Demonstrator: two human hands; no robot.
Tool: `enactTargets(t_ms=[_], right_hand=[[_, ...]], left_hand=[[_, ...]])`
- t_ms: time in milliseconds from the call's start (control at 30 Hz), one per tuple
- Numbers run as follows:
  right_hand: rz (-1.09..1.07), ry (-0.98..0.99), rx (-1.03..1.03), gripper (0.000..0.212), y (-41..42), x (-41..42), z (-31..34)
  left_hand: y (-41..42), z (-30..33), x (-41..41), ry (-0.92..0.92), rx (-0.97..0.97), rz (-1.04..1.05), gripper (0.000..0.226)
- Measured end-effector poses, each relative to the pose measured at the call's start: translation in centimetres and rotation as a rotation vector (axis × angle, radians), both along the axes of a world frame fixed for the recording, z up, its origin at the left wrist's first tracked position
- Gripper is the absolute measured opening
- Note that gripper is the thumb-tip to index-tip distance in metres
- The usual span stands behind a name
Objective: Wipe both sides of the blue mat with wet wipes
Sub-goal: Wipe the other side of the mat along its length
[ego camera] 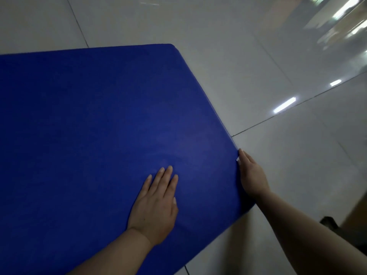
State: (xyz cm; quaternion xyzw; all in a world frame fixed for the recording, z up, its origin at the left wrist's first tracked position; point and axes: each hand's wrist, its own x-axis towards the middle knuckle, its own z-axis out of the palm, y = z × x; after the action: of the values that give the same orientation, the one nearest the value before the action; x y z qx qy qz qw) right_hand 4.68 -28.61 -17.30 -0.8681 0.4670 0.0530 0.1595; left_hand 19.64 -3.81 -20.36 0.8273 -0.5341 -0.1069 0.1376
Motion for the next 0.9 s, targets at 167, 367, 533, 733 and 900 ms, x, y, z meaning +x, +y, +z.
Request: enactTargets(t_ms=[167,367,533,733,900], right_hand=[[-0.049,0.003,0.032,0.040,2.4,-3.9,1.4],[-0.038,-0.004,-0.059,0.038,5.9,-8.3,2.8],[-0.057,-0.185,-0.098,0.032,11.6,-10.9,4.4],[-0.026,-0.147,-0.022,0.039,20.4,-15.5,7.0],[0.065,-0.120,0.019,0.043,30.2,-22.3,6.0]], left_hand=[[0.0,0.3,-0.2,-0.034,0.040,-0.004,0.056],[-0.1,2.4,-2.5,-0.059,0.083,-0.108,0.055],[0.0,5.7,-7.3,-0.067,0.105,-0.260,0.054],[5.2,10.7,-11.3,-0.091,0.192,-0.280,0.059],[10.2,14.7,-13.4,-0.077,0.250,-0.357,0.061]])
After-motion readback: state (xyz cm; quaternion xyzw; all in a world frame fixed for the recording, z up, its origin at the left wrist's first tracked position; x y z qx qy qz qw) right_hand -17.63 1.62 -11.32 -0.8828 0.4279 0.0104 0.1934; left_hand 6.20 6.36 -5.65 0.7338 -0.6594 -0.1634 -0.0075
